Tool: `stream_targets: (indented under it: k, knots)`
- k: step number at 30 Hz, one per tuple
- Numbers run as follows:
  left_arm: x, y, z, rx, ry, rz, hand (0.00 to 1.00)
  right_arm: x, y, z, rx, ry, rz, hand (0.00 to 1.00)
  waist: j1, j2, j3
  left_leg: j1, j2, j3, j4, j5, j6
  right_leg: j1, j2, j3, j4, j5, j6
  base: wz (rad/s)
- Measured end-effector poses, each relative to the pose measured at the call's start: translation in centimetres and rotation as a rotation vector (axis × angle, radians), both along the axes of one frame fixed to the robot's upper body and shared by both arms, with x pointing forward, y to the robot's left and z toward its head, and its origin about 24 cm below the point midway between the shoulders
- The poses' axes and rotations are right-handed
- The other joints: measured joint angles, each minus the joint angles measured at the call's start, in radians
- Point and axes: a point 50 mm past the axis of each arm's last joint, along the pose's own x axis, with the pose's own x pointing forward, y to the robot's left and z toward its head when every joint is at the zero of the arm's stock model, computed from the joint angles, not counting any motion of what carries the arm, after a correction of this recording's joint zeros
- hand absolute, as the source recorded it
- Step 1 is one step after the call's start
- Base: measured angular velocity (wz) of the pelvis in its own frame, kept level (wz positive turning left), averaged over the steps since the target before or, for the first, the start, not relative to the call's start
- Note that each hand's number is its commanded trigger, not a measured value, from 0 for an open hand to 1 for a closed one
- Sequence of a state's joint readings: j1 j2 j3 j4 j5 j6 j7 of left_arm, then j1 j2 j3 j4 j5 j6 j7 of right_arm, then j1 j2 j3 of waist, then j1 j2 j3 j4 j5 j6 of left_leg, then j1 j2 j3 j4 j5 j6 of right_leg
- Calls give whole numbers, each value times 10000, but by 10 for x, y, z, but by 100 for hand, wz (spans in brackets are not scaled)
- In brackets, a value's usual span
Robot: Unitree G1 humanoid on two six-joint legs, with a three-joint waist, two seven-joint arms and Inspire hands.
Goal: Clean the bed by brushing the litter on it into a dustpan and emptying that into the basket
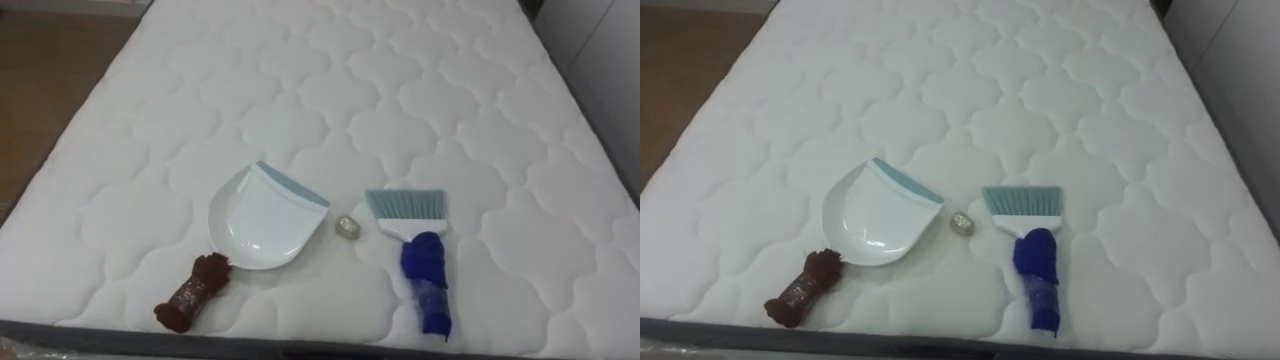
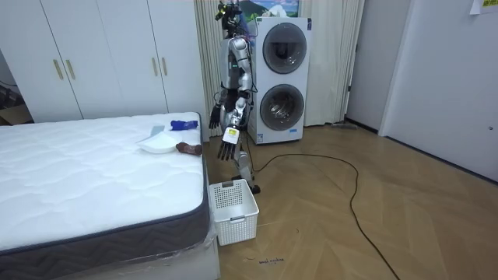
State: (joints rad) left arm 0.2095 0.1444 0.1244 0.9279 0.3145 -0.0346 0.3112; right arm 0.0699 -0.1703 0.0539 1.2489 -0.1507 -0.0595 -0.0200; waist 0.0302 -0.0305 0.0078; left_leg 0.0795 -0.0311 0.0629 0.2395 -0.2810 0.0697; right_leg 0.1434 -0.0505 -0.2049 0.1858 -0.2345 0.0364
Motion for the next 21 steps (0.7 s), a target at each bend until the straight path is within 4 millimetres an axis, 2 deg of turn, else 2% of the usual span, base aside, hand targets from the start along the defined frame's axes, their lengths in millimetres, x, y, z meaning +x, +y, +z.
stream_targets:
  k: [1, 2, 6, 7, 9, 13, 21]
  knots:
    - [11, 1, 6, 154, -764, 95, 0, 2, 1, 1, 41, -179, 52, 0, -3, -44, -26, 0, 0, -5, -3, 2, -3, 1, 1, -13, -2, 0, 0, 0]
    - [21, 2, 13, 342, -1447, 56, 0, 4, 1, 1, 72, -303, 85, 0, -1, -14, -12, 4, -1, -10, -5, 5, -8, 3, 2, -5, -6, 0, 0, 0]
    - [43, 0, 25, 578, -2754, -156, 0, 7, 2, 2, 151, -644, 185, 0, -48, -15, -34, 12, -16, -82, 0, 7, -8, 48, -8, -119, -27, 0, 0, 5]
    - [51, -4, 30, 555, -3145, -396, 0, 7, 3, 2, 160, -663, 186, 0, -51, 24, -10, -23, -16, -100, 2, 8, -9, 20, -14, -170, -22, 0, 0, 6]
    - [60, -9, 36, 444, -3705, -723, 0, 8, 3, 2, 167, -708, 205, 0, -26, 8, -38, -64, -12, -107, 2, 9, -12, -7, -11, -174, -23, 0, 0, 2]
    - [74, -19, 42, 213, -4308, -1178, 0, 10, 2, 3, 245, -861, 264, 0, -50, 90, -46, -93, -10, -127, 0, 13, -17, -16, -8, -209, -40, 0, 0, 0]
    - [93, -31, 48, 59, -4864, -1954, 0, 14, 4, 3, 390, -903, 310, 0, -199, 50, -71, -299, -11, -212, 86, 19, -25, -229, -10, -220, -21, 0, -1, 2]
